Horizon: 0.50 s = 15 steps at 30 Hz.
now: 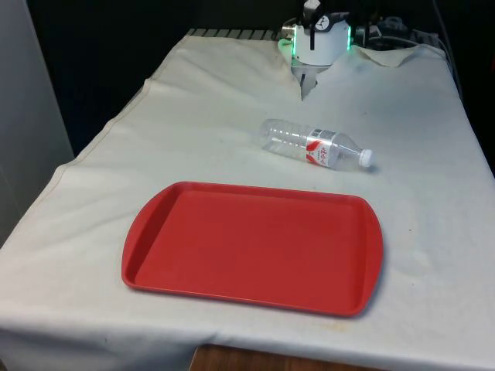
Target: Place the bottle upright on the tray.
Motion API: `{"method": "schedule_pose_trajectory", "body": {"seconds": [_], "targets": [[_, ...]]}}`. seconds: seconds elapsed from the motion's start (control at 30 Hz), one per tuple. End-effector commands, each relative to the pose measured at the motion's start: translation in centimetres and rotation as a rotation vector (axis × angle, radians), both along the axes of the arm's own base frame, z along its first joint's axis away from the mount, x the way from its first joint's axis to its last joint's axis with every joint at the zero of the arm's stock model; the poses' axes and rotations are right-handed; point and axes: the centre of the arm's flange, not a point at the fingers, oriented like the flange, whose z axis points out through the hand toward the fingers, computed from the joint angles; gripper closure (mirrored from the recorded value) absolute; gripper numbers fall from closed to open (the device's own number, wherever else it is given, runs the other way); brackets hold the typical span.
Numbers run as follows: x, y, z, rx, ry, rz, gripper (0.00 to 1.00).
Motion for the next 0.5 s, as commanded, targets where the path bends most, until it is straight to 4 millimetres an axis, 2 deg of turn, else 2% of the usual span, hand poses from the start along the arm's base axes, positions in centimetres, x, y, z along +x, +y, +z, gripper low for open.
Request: {"method": "schedule_pose_trajectory", "body": {"seconds": [0.0, 0.1, 0.13, 0.27, 0.47], "targets": [[0.0, 0.2, -0.3, 0.001, -0.01, 0.002, 0.0], [-0.2, 0.4, -1.0, 0.0, -0.013, 0.006, 0.0], [-0.2, 0.3, -0.6, -0.001, -0.005, 0.005, 0.0], [-0.4, 0.7, -2.2, -0.002, -0.015, 0.011, 0.0], [-0.4, 0.7, -2.3, -0.002, -0.013, 0.013, 0.0]]}}
